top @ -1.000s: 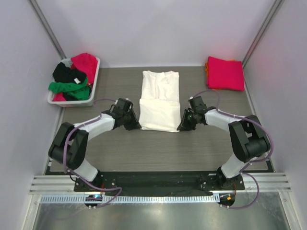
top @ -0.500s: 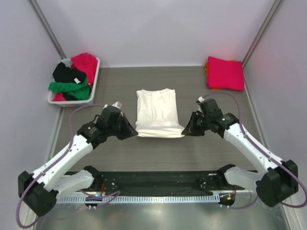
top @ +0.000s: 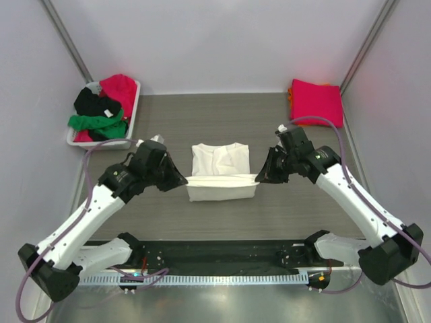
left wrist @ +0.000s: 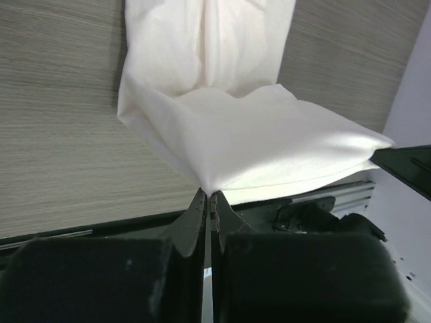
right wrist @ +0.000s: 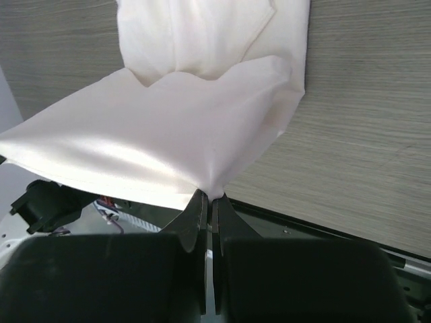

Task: Fold and stack the t-shirts
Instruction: Fold the tshirt, then neatly place the folded tshirt to the corner

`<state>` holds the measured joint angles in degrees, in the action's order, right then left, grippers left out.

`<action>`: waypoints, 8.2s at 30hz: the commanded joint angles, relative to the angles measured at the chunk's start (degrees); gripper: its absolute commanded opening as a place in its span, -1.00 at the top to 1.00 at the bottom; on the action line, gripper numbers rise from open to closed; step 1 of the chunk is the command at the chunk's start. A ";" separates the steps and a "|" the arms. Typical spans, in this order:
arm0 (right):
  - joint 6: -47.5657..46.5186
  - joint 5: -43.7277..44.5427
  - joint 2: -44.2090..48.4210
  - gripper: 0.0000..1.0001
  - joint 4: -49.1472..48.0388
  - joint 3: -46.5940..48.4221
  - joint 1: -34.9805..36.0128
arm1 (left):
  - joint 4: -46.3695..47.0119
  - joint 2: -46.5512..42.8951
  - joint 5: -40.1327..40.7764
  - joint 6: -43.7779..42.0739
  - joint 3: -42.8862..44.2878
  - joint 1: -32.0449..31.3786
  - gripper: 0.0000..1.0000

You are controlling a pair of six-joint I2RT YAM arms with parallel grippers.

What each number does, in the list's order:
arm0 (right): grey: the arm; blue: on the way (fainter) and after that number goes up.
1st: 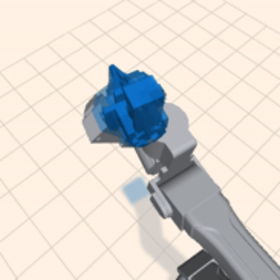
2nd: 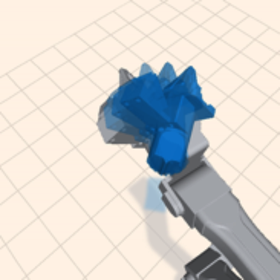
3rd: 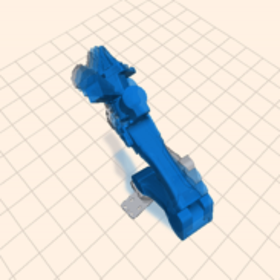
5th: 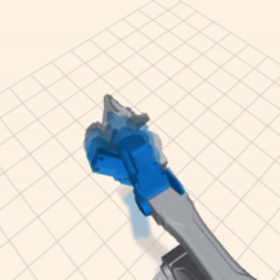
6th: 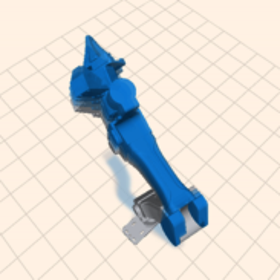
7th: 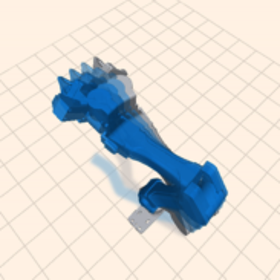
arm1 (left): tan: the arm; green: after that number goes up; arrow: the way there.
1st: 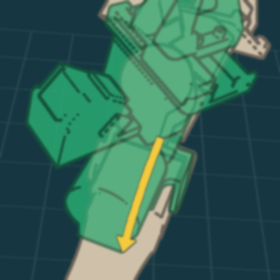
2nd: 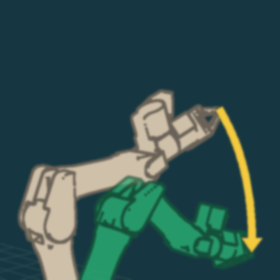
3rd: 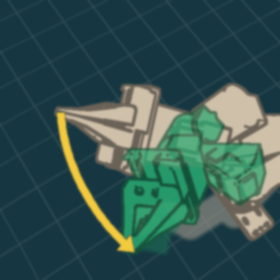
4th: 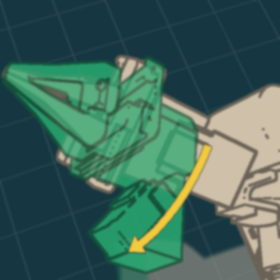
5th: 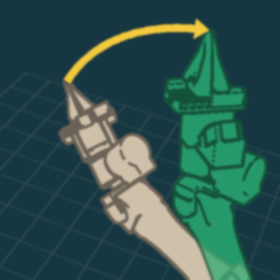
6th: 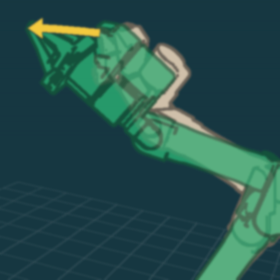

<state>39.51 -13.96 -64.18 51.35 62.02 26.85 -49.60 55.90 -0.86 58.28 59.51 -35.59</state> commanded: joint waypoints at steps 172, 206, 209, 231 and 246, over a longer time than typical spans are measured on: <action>-43.19 17.65 -49.55 0.98 -11.72 55.90 -23.68 | -0.85 -10.46 22.75 -26.38 -6.95 8.70 0.12; -48.21 15.19 -61.59 0.98 -12.23 85.55 -31.95 | -0.32 -7.91 21.52 -26.73 -7.30 8.70 0.15; -48.03 14.75 -62.81 0.98 -13.38 85.99 -33.00 | -0.49 -7.21 21.60 -26.73 -7.30 8.70 0.14; -51.19 10.35 -75.20 0.98 -35.52 86.17 -41.09 | -1.37 -4.40 23.18 -25.94 -7.03 8.70 0.17; -49.36 26.51 -92.52 -0.98 -61.19 87.04 -42.59 | -1.81 -2.37 23.98 -25.50 -6.95 8.61 0.17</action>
<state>-10.85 6.35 -156.92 2.11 145.73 -15.55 -52.12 53.49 21.69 32.53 52.23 -26.89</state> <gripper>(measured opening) 0.558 0.417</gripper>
